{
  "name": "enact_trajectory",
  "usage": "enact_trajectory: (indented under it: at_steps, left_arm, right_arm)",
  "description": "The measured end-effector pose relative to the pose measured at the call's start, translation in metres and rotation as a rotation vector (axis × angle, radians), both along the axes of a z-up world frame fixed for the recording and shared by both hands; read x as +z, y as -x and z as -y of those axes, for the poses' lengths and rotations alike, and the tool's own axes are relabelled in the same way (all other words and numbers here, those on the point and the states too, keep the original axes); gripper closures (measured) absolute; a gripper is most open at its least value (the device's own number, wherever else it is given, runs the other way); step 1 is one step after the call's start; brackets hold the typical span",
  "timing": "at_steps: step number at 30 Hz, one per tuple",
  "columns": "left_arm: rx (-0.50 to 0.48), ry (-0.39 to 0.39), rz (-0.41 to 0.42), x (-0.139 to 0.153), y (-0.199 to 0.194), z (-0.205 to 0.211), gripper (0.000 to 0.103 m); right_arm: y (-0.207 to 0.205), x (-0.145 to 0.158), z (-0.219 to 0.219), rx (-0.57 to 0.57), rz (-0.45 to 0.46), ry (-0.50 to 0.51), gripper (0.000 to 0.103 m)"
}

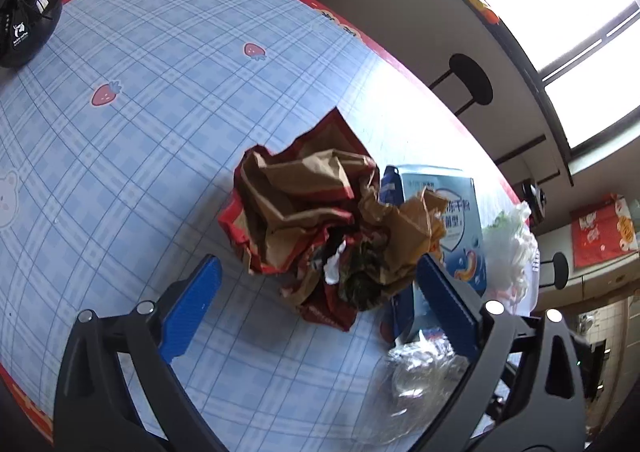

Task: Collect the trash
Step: 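Close the left tool on the crumpled brown-red snack wrapper and lift, then grasp the clear plastic container with the right tool while left holds the wrapper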

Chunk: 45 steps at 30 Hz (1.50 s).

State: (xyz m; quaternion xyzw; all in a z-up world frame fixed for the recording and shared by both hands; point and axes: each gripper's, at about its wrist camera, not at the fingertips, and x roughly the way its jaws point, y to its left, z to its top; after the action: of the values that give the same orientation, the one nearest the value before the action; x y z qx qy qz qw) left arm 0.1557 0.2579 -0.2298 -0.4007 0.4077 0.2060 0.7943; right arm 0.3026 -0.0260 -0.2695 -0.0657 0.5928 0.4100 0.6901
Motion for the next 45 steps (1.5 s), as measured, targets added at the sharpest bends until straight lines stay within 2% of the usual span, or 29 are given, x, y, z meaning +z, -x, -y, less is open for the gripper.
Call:
enact_trajectory:
  at_steps: [2, 5, 8, 11, 12, 14, 19, 22, 27, 30, 33, 36, 40, 45]
  left_arm:
    - [0.052, 0.047, -0.004, -0.004, -0.006, -0.008, 0.006]
    - [0.126, 0.170, -0.004, -0.020, -0.007, -0.015, 0.006]
    - [0.187, 0.189, -0.012, -0.029, -0.009, -0.013, 0.006]
    - [0.178, 0.175, -0.031, -0.036, -0.017, -0.005, 0.005]
    - [0.163, 0.133, -0.041, -0.034, -0.021, -0.001, 0.006]
    - [0.125, 0.098, -0.050, -0.036, -0.028, 0.004, 0.005]
    - [0.092, 0.039, -0.035, -0.037, -0.035, 0.004, 0.006]
    - [0.060, 0.065, 0.016, -0.035, -0.037, 0.005, 0.026]
    - [0.029, 0.061, 0.018, -0.031, -0.032, 0.008, 0.038]
    - [-0.020, 0.018, 0.027, -0.023, -0.022, 0.015, 0.043]
    - [-0.106, -0.062, 0.013, -0.013, -0.013, 0.027, 0.044]
    - [-0.166, -0.108, -0.007, -0.008, 0.001, 0.035, 0.044]
    - [-0.169, -0.135, -0.030, -0.004, 0.028, 0.035, 0.044]
    - [-0.172, -0.159, -0.058, -0.001, 0.061, 0.031, 0.044]
  right_arm:
    - [0.001, 0.000, -0.001, -0.001, 0.001, 0.007, 0.005]
    - [0.002, 0.000, -0.001, -0.011, 0.001, 0.011, 0.005]
    - [0.003, -0.001, 0.000, -0.017, 0.002, 0.014, 0.005]
    - [0.004, -0.001, 0.001, -0.020, 0.001, 0.019, 0.005]
    - [0.005, -0.001, 0.002, -0.021, 0.001, 0.019, 0.005]
    - [0.006, -0.001, 0.003, -0.022, 0.004, 0.018, 0.005]
    - [0.007, -0.002, 0.005, -0.021, 0.009, 0.020, 0.005]
    - [0.008, -0.002, 0.005, -0.021, 0.008, 0.022, 0.005]
    - [0.008, -0.002, 0.005, -0.020, 0.005, 0.022, 0.005]
    - [0.008, -0.002, 0.007, -0.022, 0.000, 0.020, 0.005]
    - [0.011, -0.002, 0.009, -0.011, 0.005, 0.023, 0.005]
    - [0.017, -0.002, 0.008, 0.020, 0.028, 0.040, 0.005]
    - [0.024, 0.004, 0.006, 0.062, 0.059, 0.052, 0.005]
    - [0.026, 0.006, 0.003, 0.079, 0.044, 0.051, 0.005]
